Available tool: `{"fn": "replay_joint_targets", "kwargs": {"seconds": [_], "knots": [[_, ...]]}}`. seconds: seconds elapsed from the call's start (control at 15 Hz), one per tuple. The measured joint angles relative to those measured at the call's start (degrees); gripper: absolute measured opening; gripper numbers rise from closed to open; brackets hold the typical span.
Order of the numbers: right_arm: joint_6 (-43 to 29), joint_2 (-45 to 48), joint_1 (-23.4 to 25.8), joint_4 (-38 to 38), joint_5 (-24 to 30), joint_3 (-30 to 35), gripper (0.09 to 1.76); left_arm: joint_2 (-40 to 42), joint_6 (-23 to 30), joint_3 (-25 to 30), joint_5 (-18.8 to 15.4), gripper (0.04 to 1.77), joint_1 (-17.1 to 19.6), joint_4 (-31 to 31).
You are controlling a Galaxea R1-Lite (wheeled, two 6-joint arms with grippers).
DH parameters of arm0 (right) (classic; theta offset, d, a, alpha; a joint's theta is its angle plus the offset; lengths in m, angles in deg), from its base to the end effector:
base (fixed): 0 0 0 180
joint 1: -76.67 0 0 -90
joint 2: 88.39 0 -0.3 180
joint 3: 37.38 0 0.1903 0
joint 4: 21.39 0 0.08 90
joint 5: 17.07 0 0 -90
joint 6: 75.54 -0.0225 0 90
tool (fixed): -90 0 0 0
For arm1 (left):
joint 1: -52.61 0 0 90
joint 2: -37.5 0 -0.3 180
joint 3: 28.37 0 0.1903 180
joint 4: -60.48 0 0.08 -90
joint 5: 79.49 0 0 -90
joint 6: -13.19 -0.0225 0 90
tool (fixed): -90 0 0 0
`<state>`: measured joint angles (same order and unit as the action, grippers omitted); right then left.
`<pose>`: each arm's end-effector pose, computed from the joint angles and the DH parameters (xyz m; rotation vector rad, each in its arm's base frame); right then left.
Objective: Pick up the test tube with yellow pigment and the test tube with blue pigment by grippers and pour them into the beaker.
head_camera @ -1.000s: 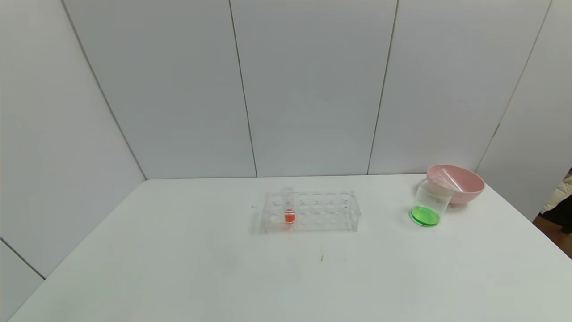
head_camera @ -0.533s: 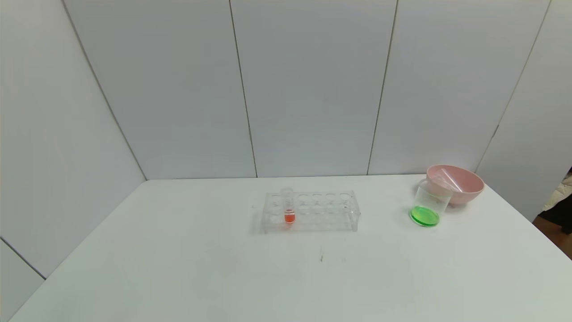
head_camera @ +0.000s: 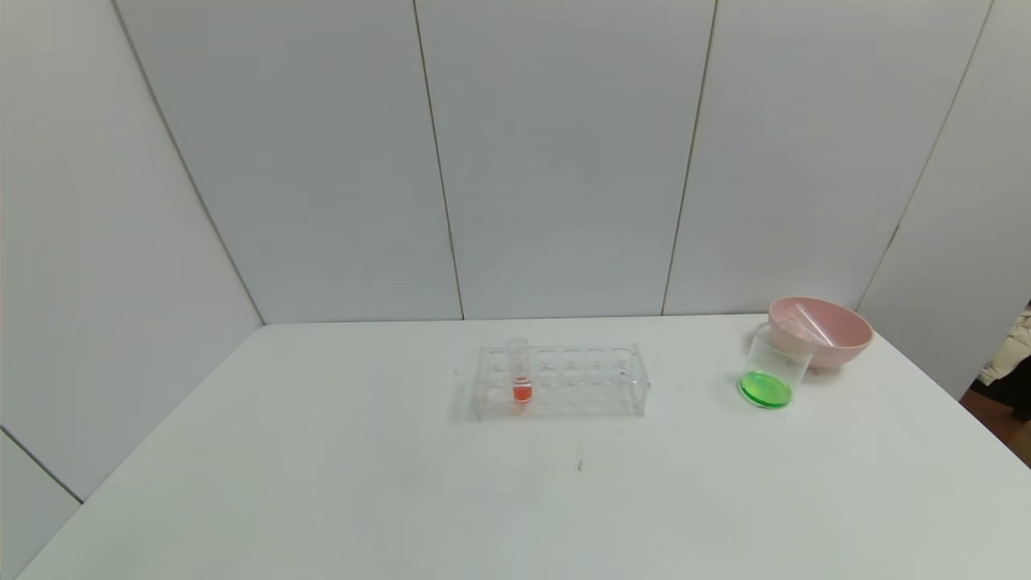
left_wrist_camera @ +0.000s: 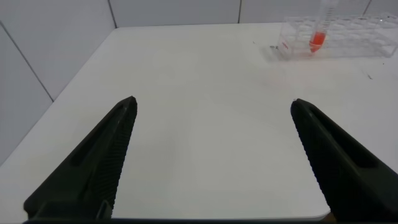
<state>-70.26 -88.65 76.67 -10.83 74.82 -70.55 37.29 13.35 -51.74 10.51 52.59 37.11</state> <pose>-0.0454 0.0007 0.1437 -0.0974 -0.3913 0.0146 -0.0225 0.0000 0.0756 -0.0028 0.0037 -0.0003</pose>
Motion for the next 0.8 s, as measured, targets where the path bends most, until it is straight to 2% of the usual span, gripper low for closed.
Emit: {"fn": "replay_joint_targets", "kwargs": {"seconds": [0.07,0.2,0.33,0.8], "knots": [[0.0,0.2,0.0,-0.4,-2.0,3.6,1.70,0.0,0.0,0.0,0.0,1.76,0.0,0.0],[-0.5,0.3,0.0,6.2,-3.6,8.2,1.70,0.0,0.0,0.0,0.0,1.76,0.0,0.0],[-1.1,0.3,0.0,12.7,-1.2,9.4,1.70,0.0,0.0,0.0,0.0,1.76,0.0,0.0],[-2.5,0.3,0.0,13.2,-0.8,9.8,1.70,0.0,0.0,0.0,0.0,1.76,0.0,0.0]]}}
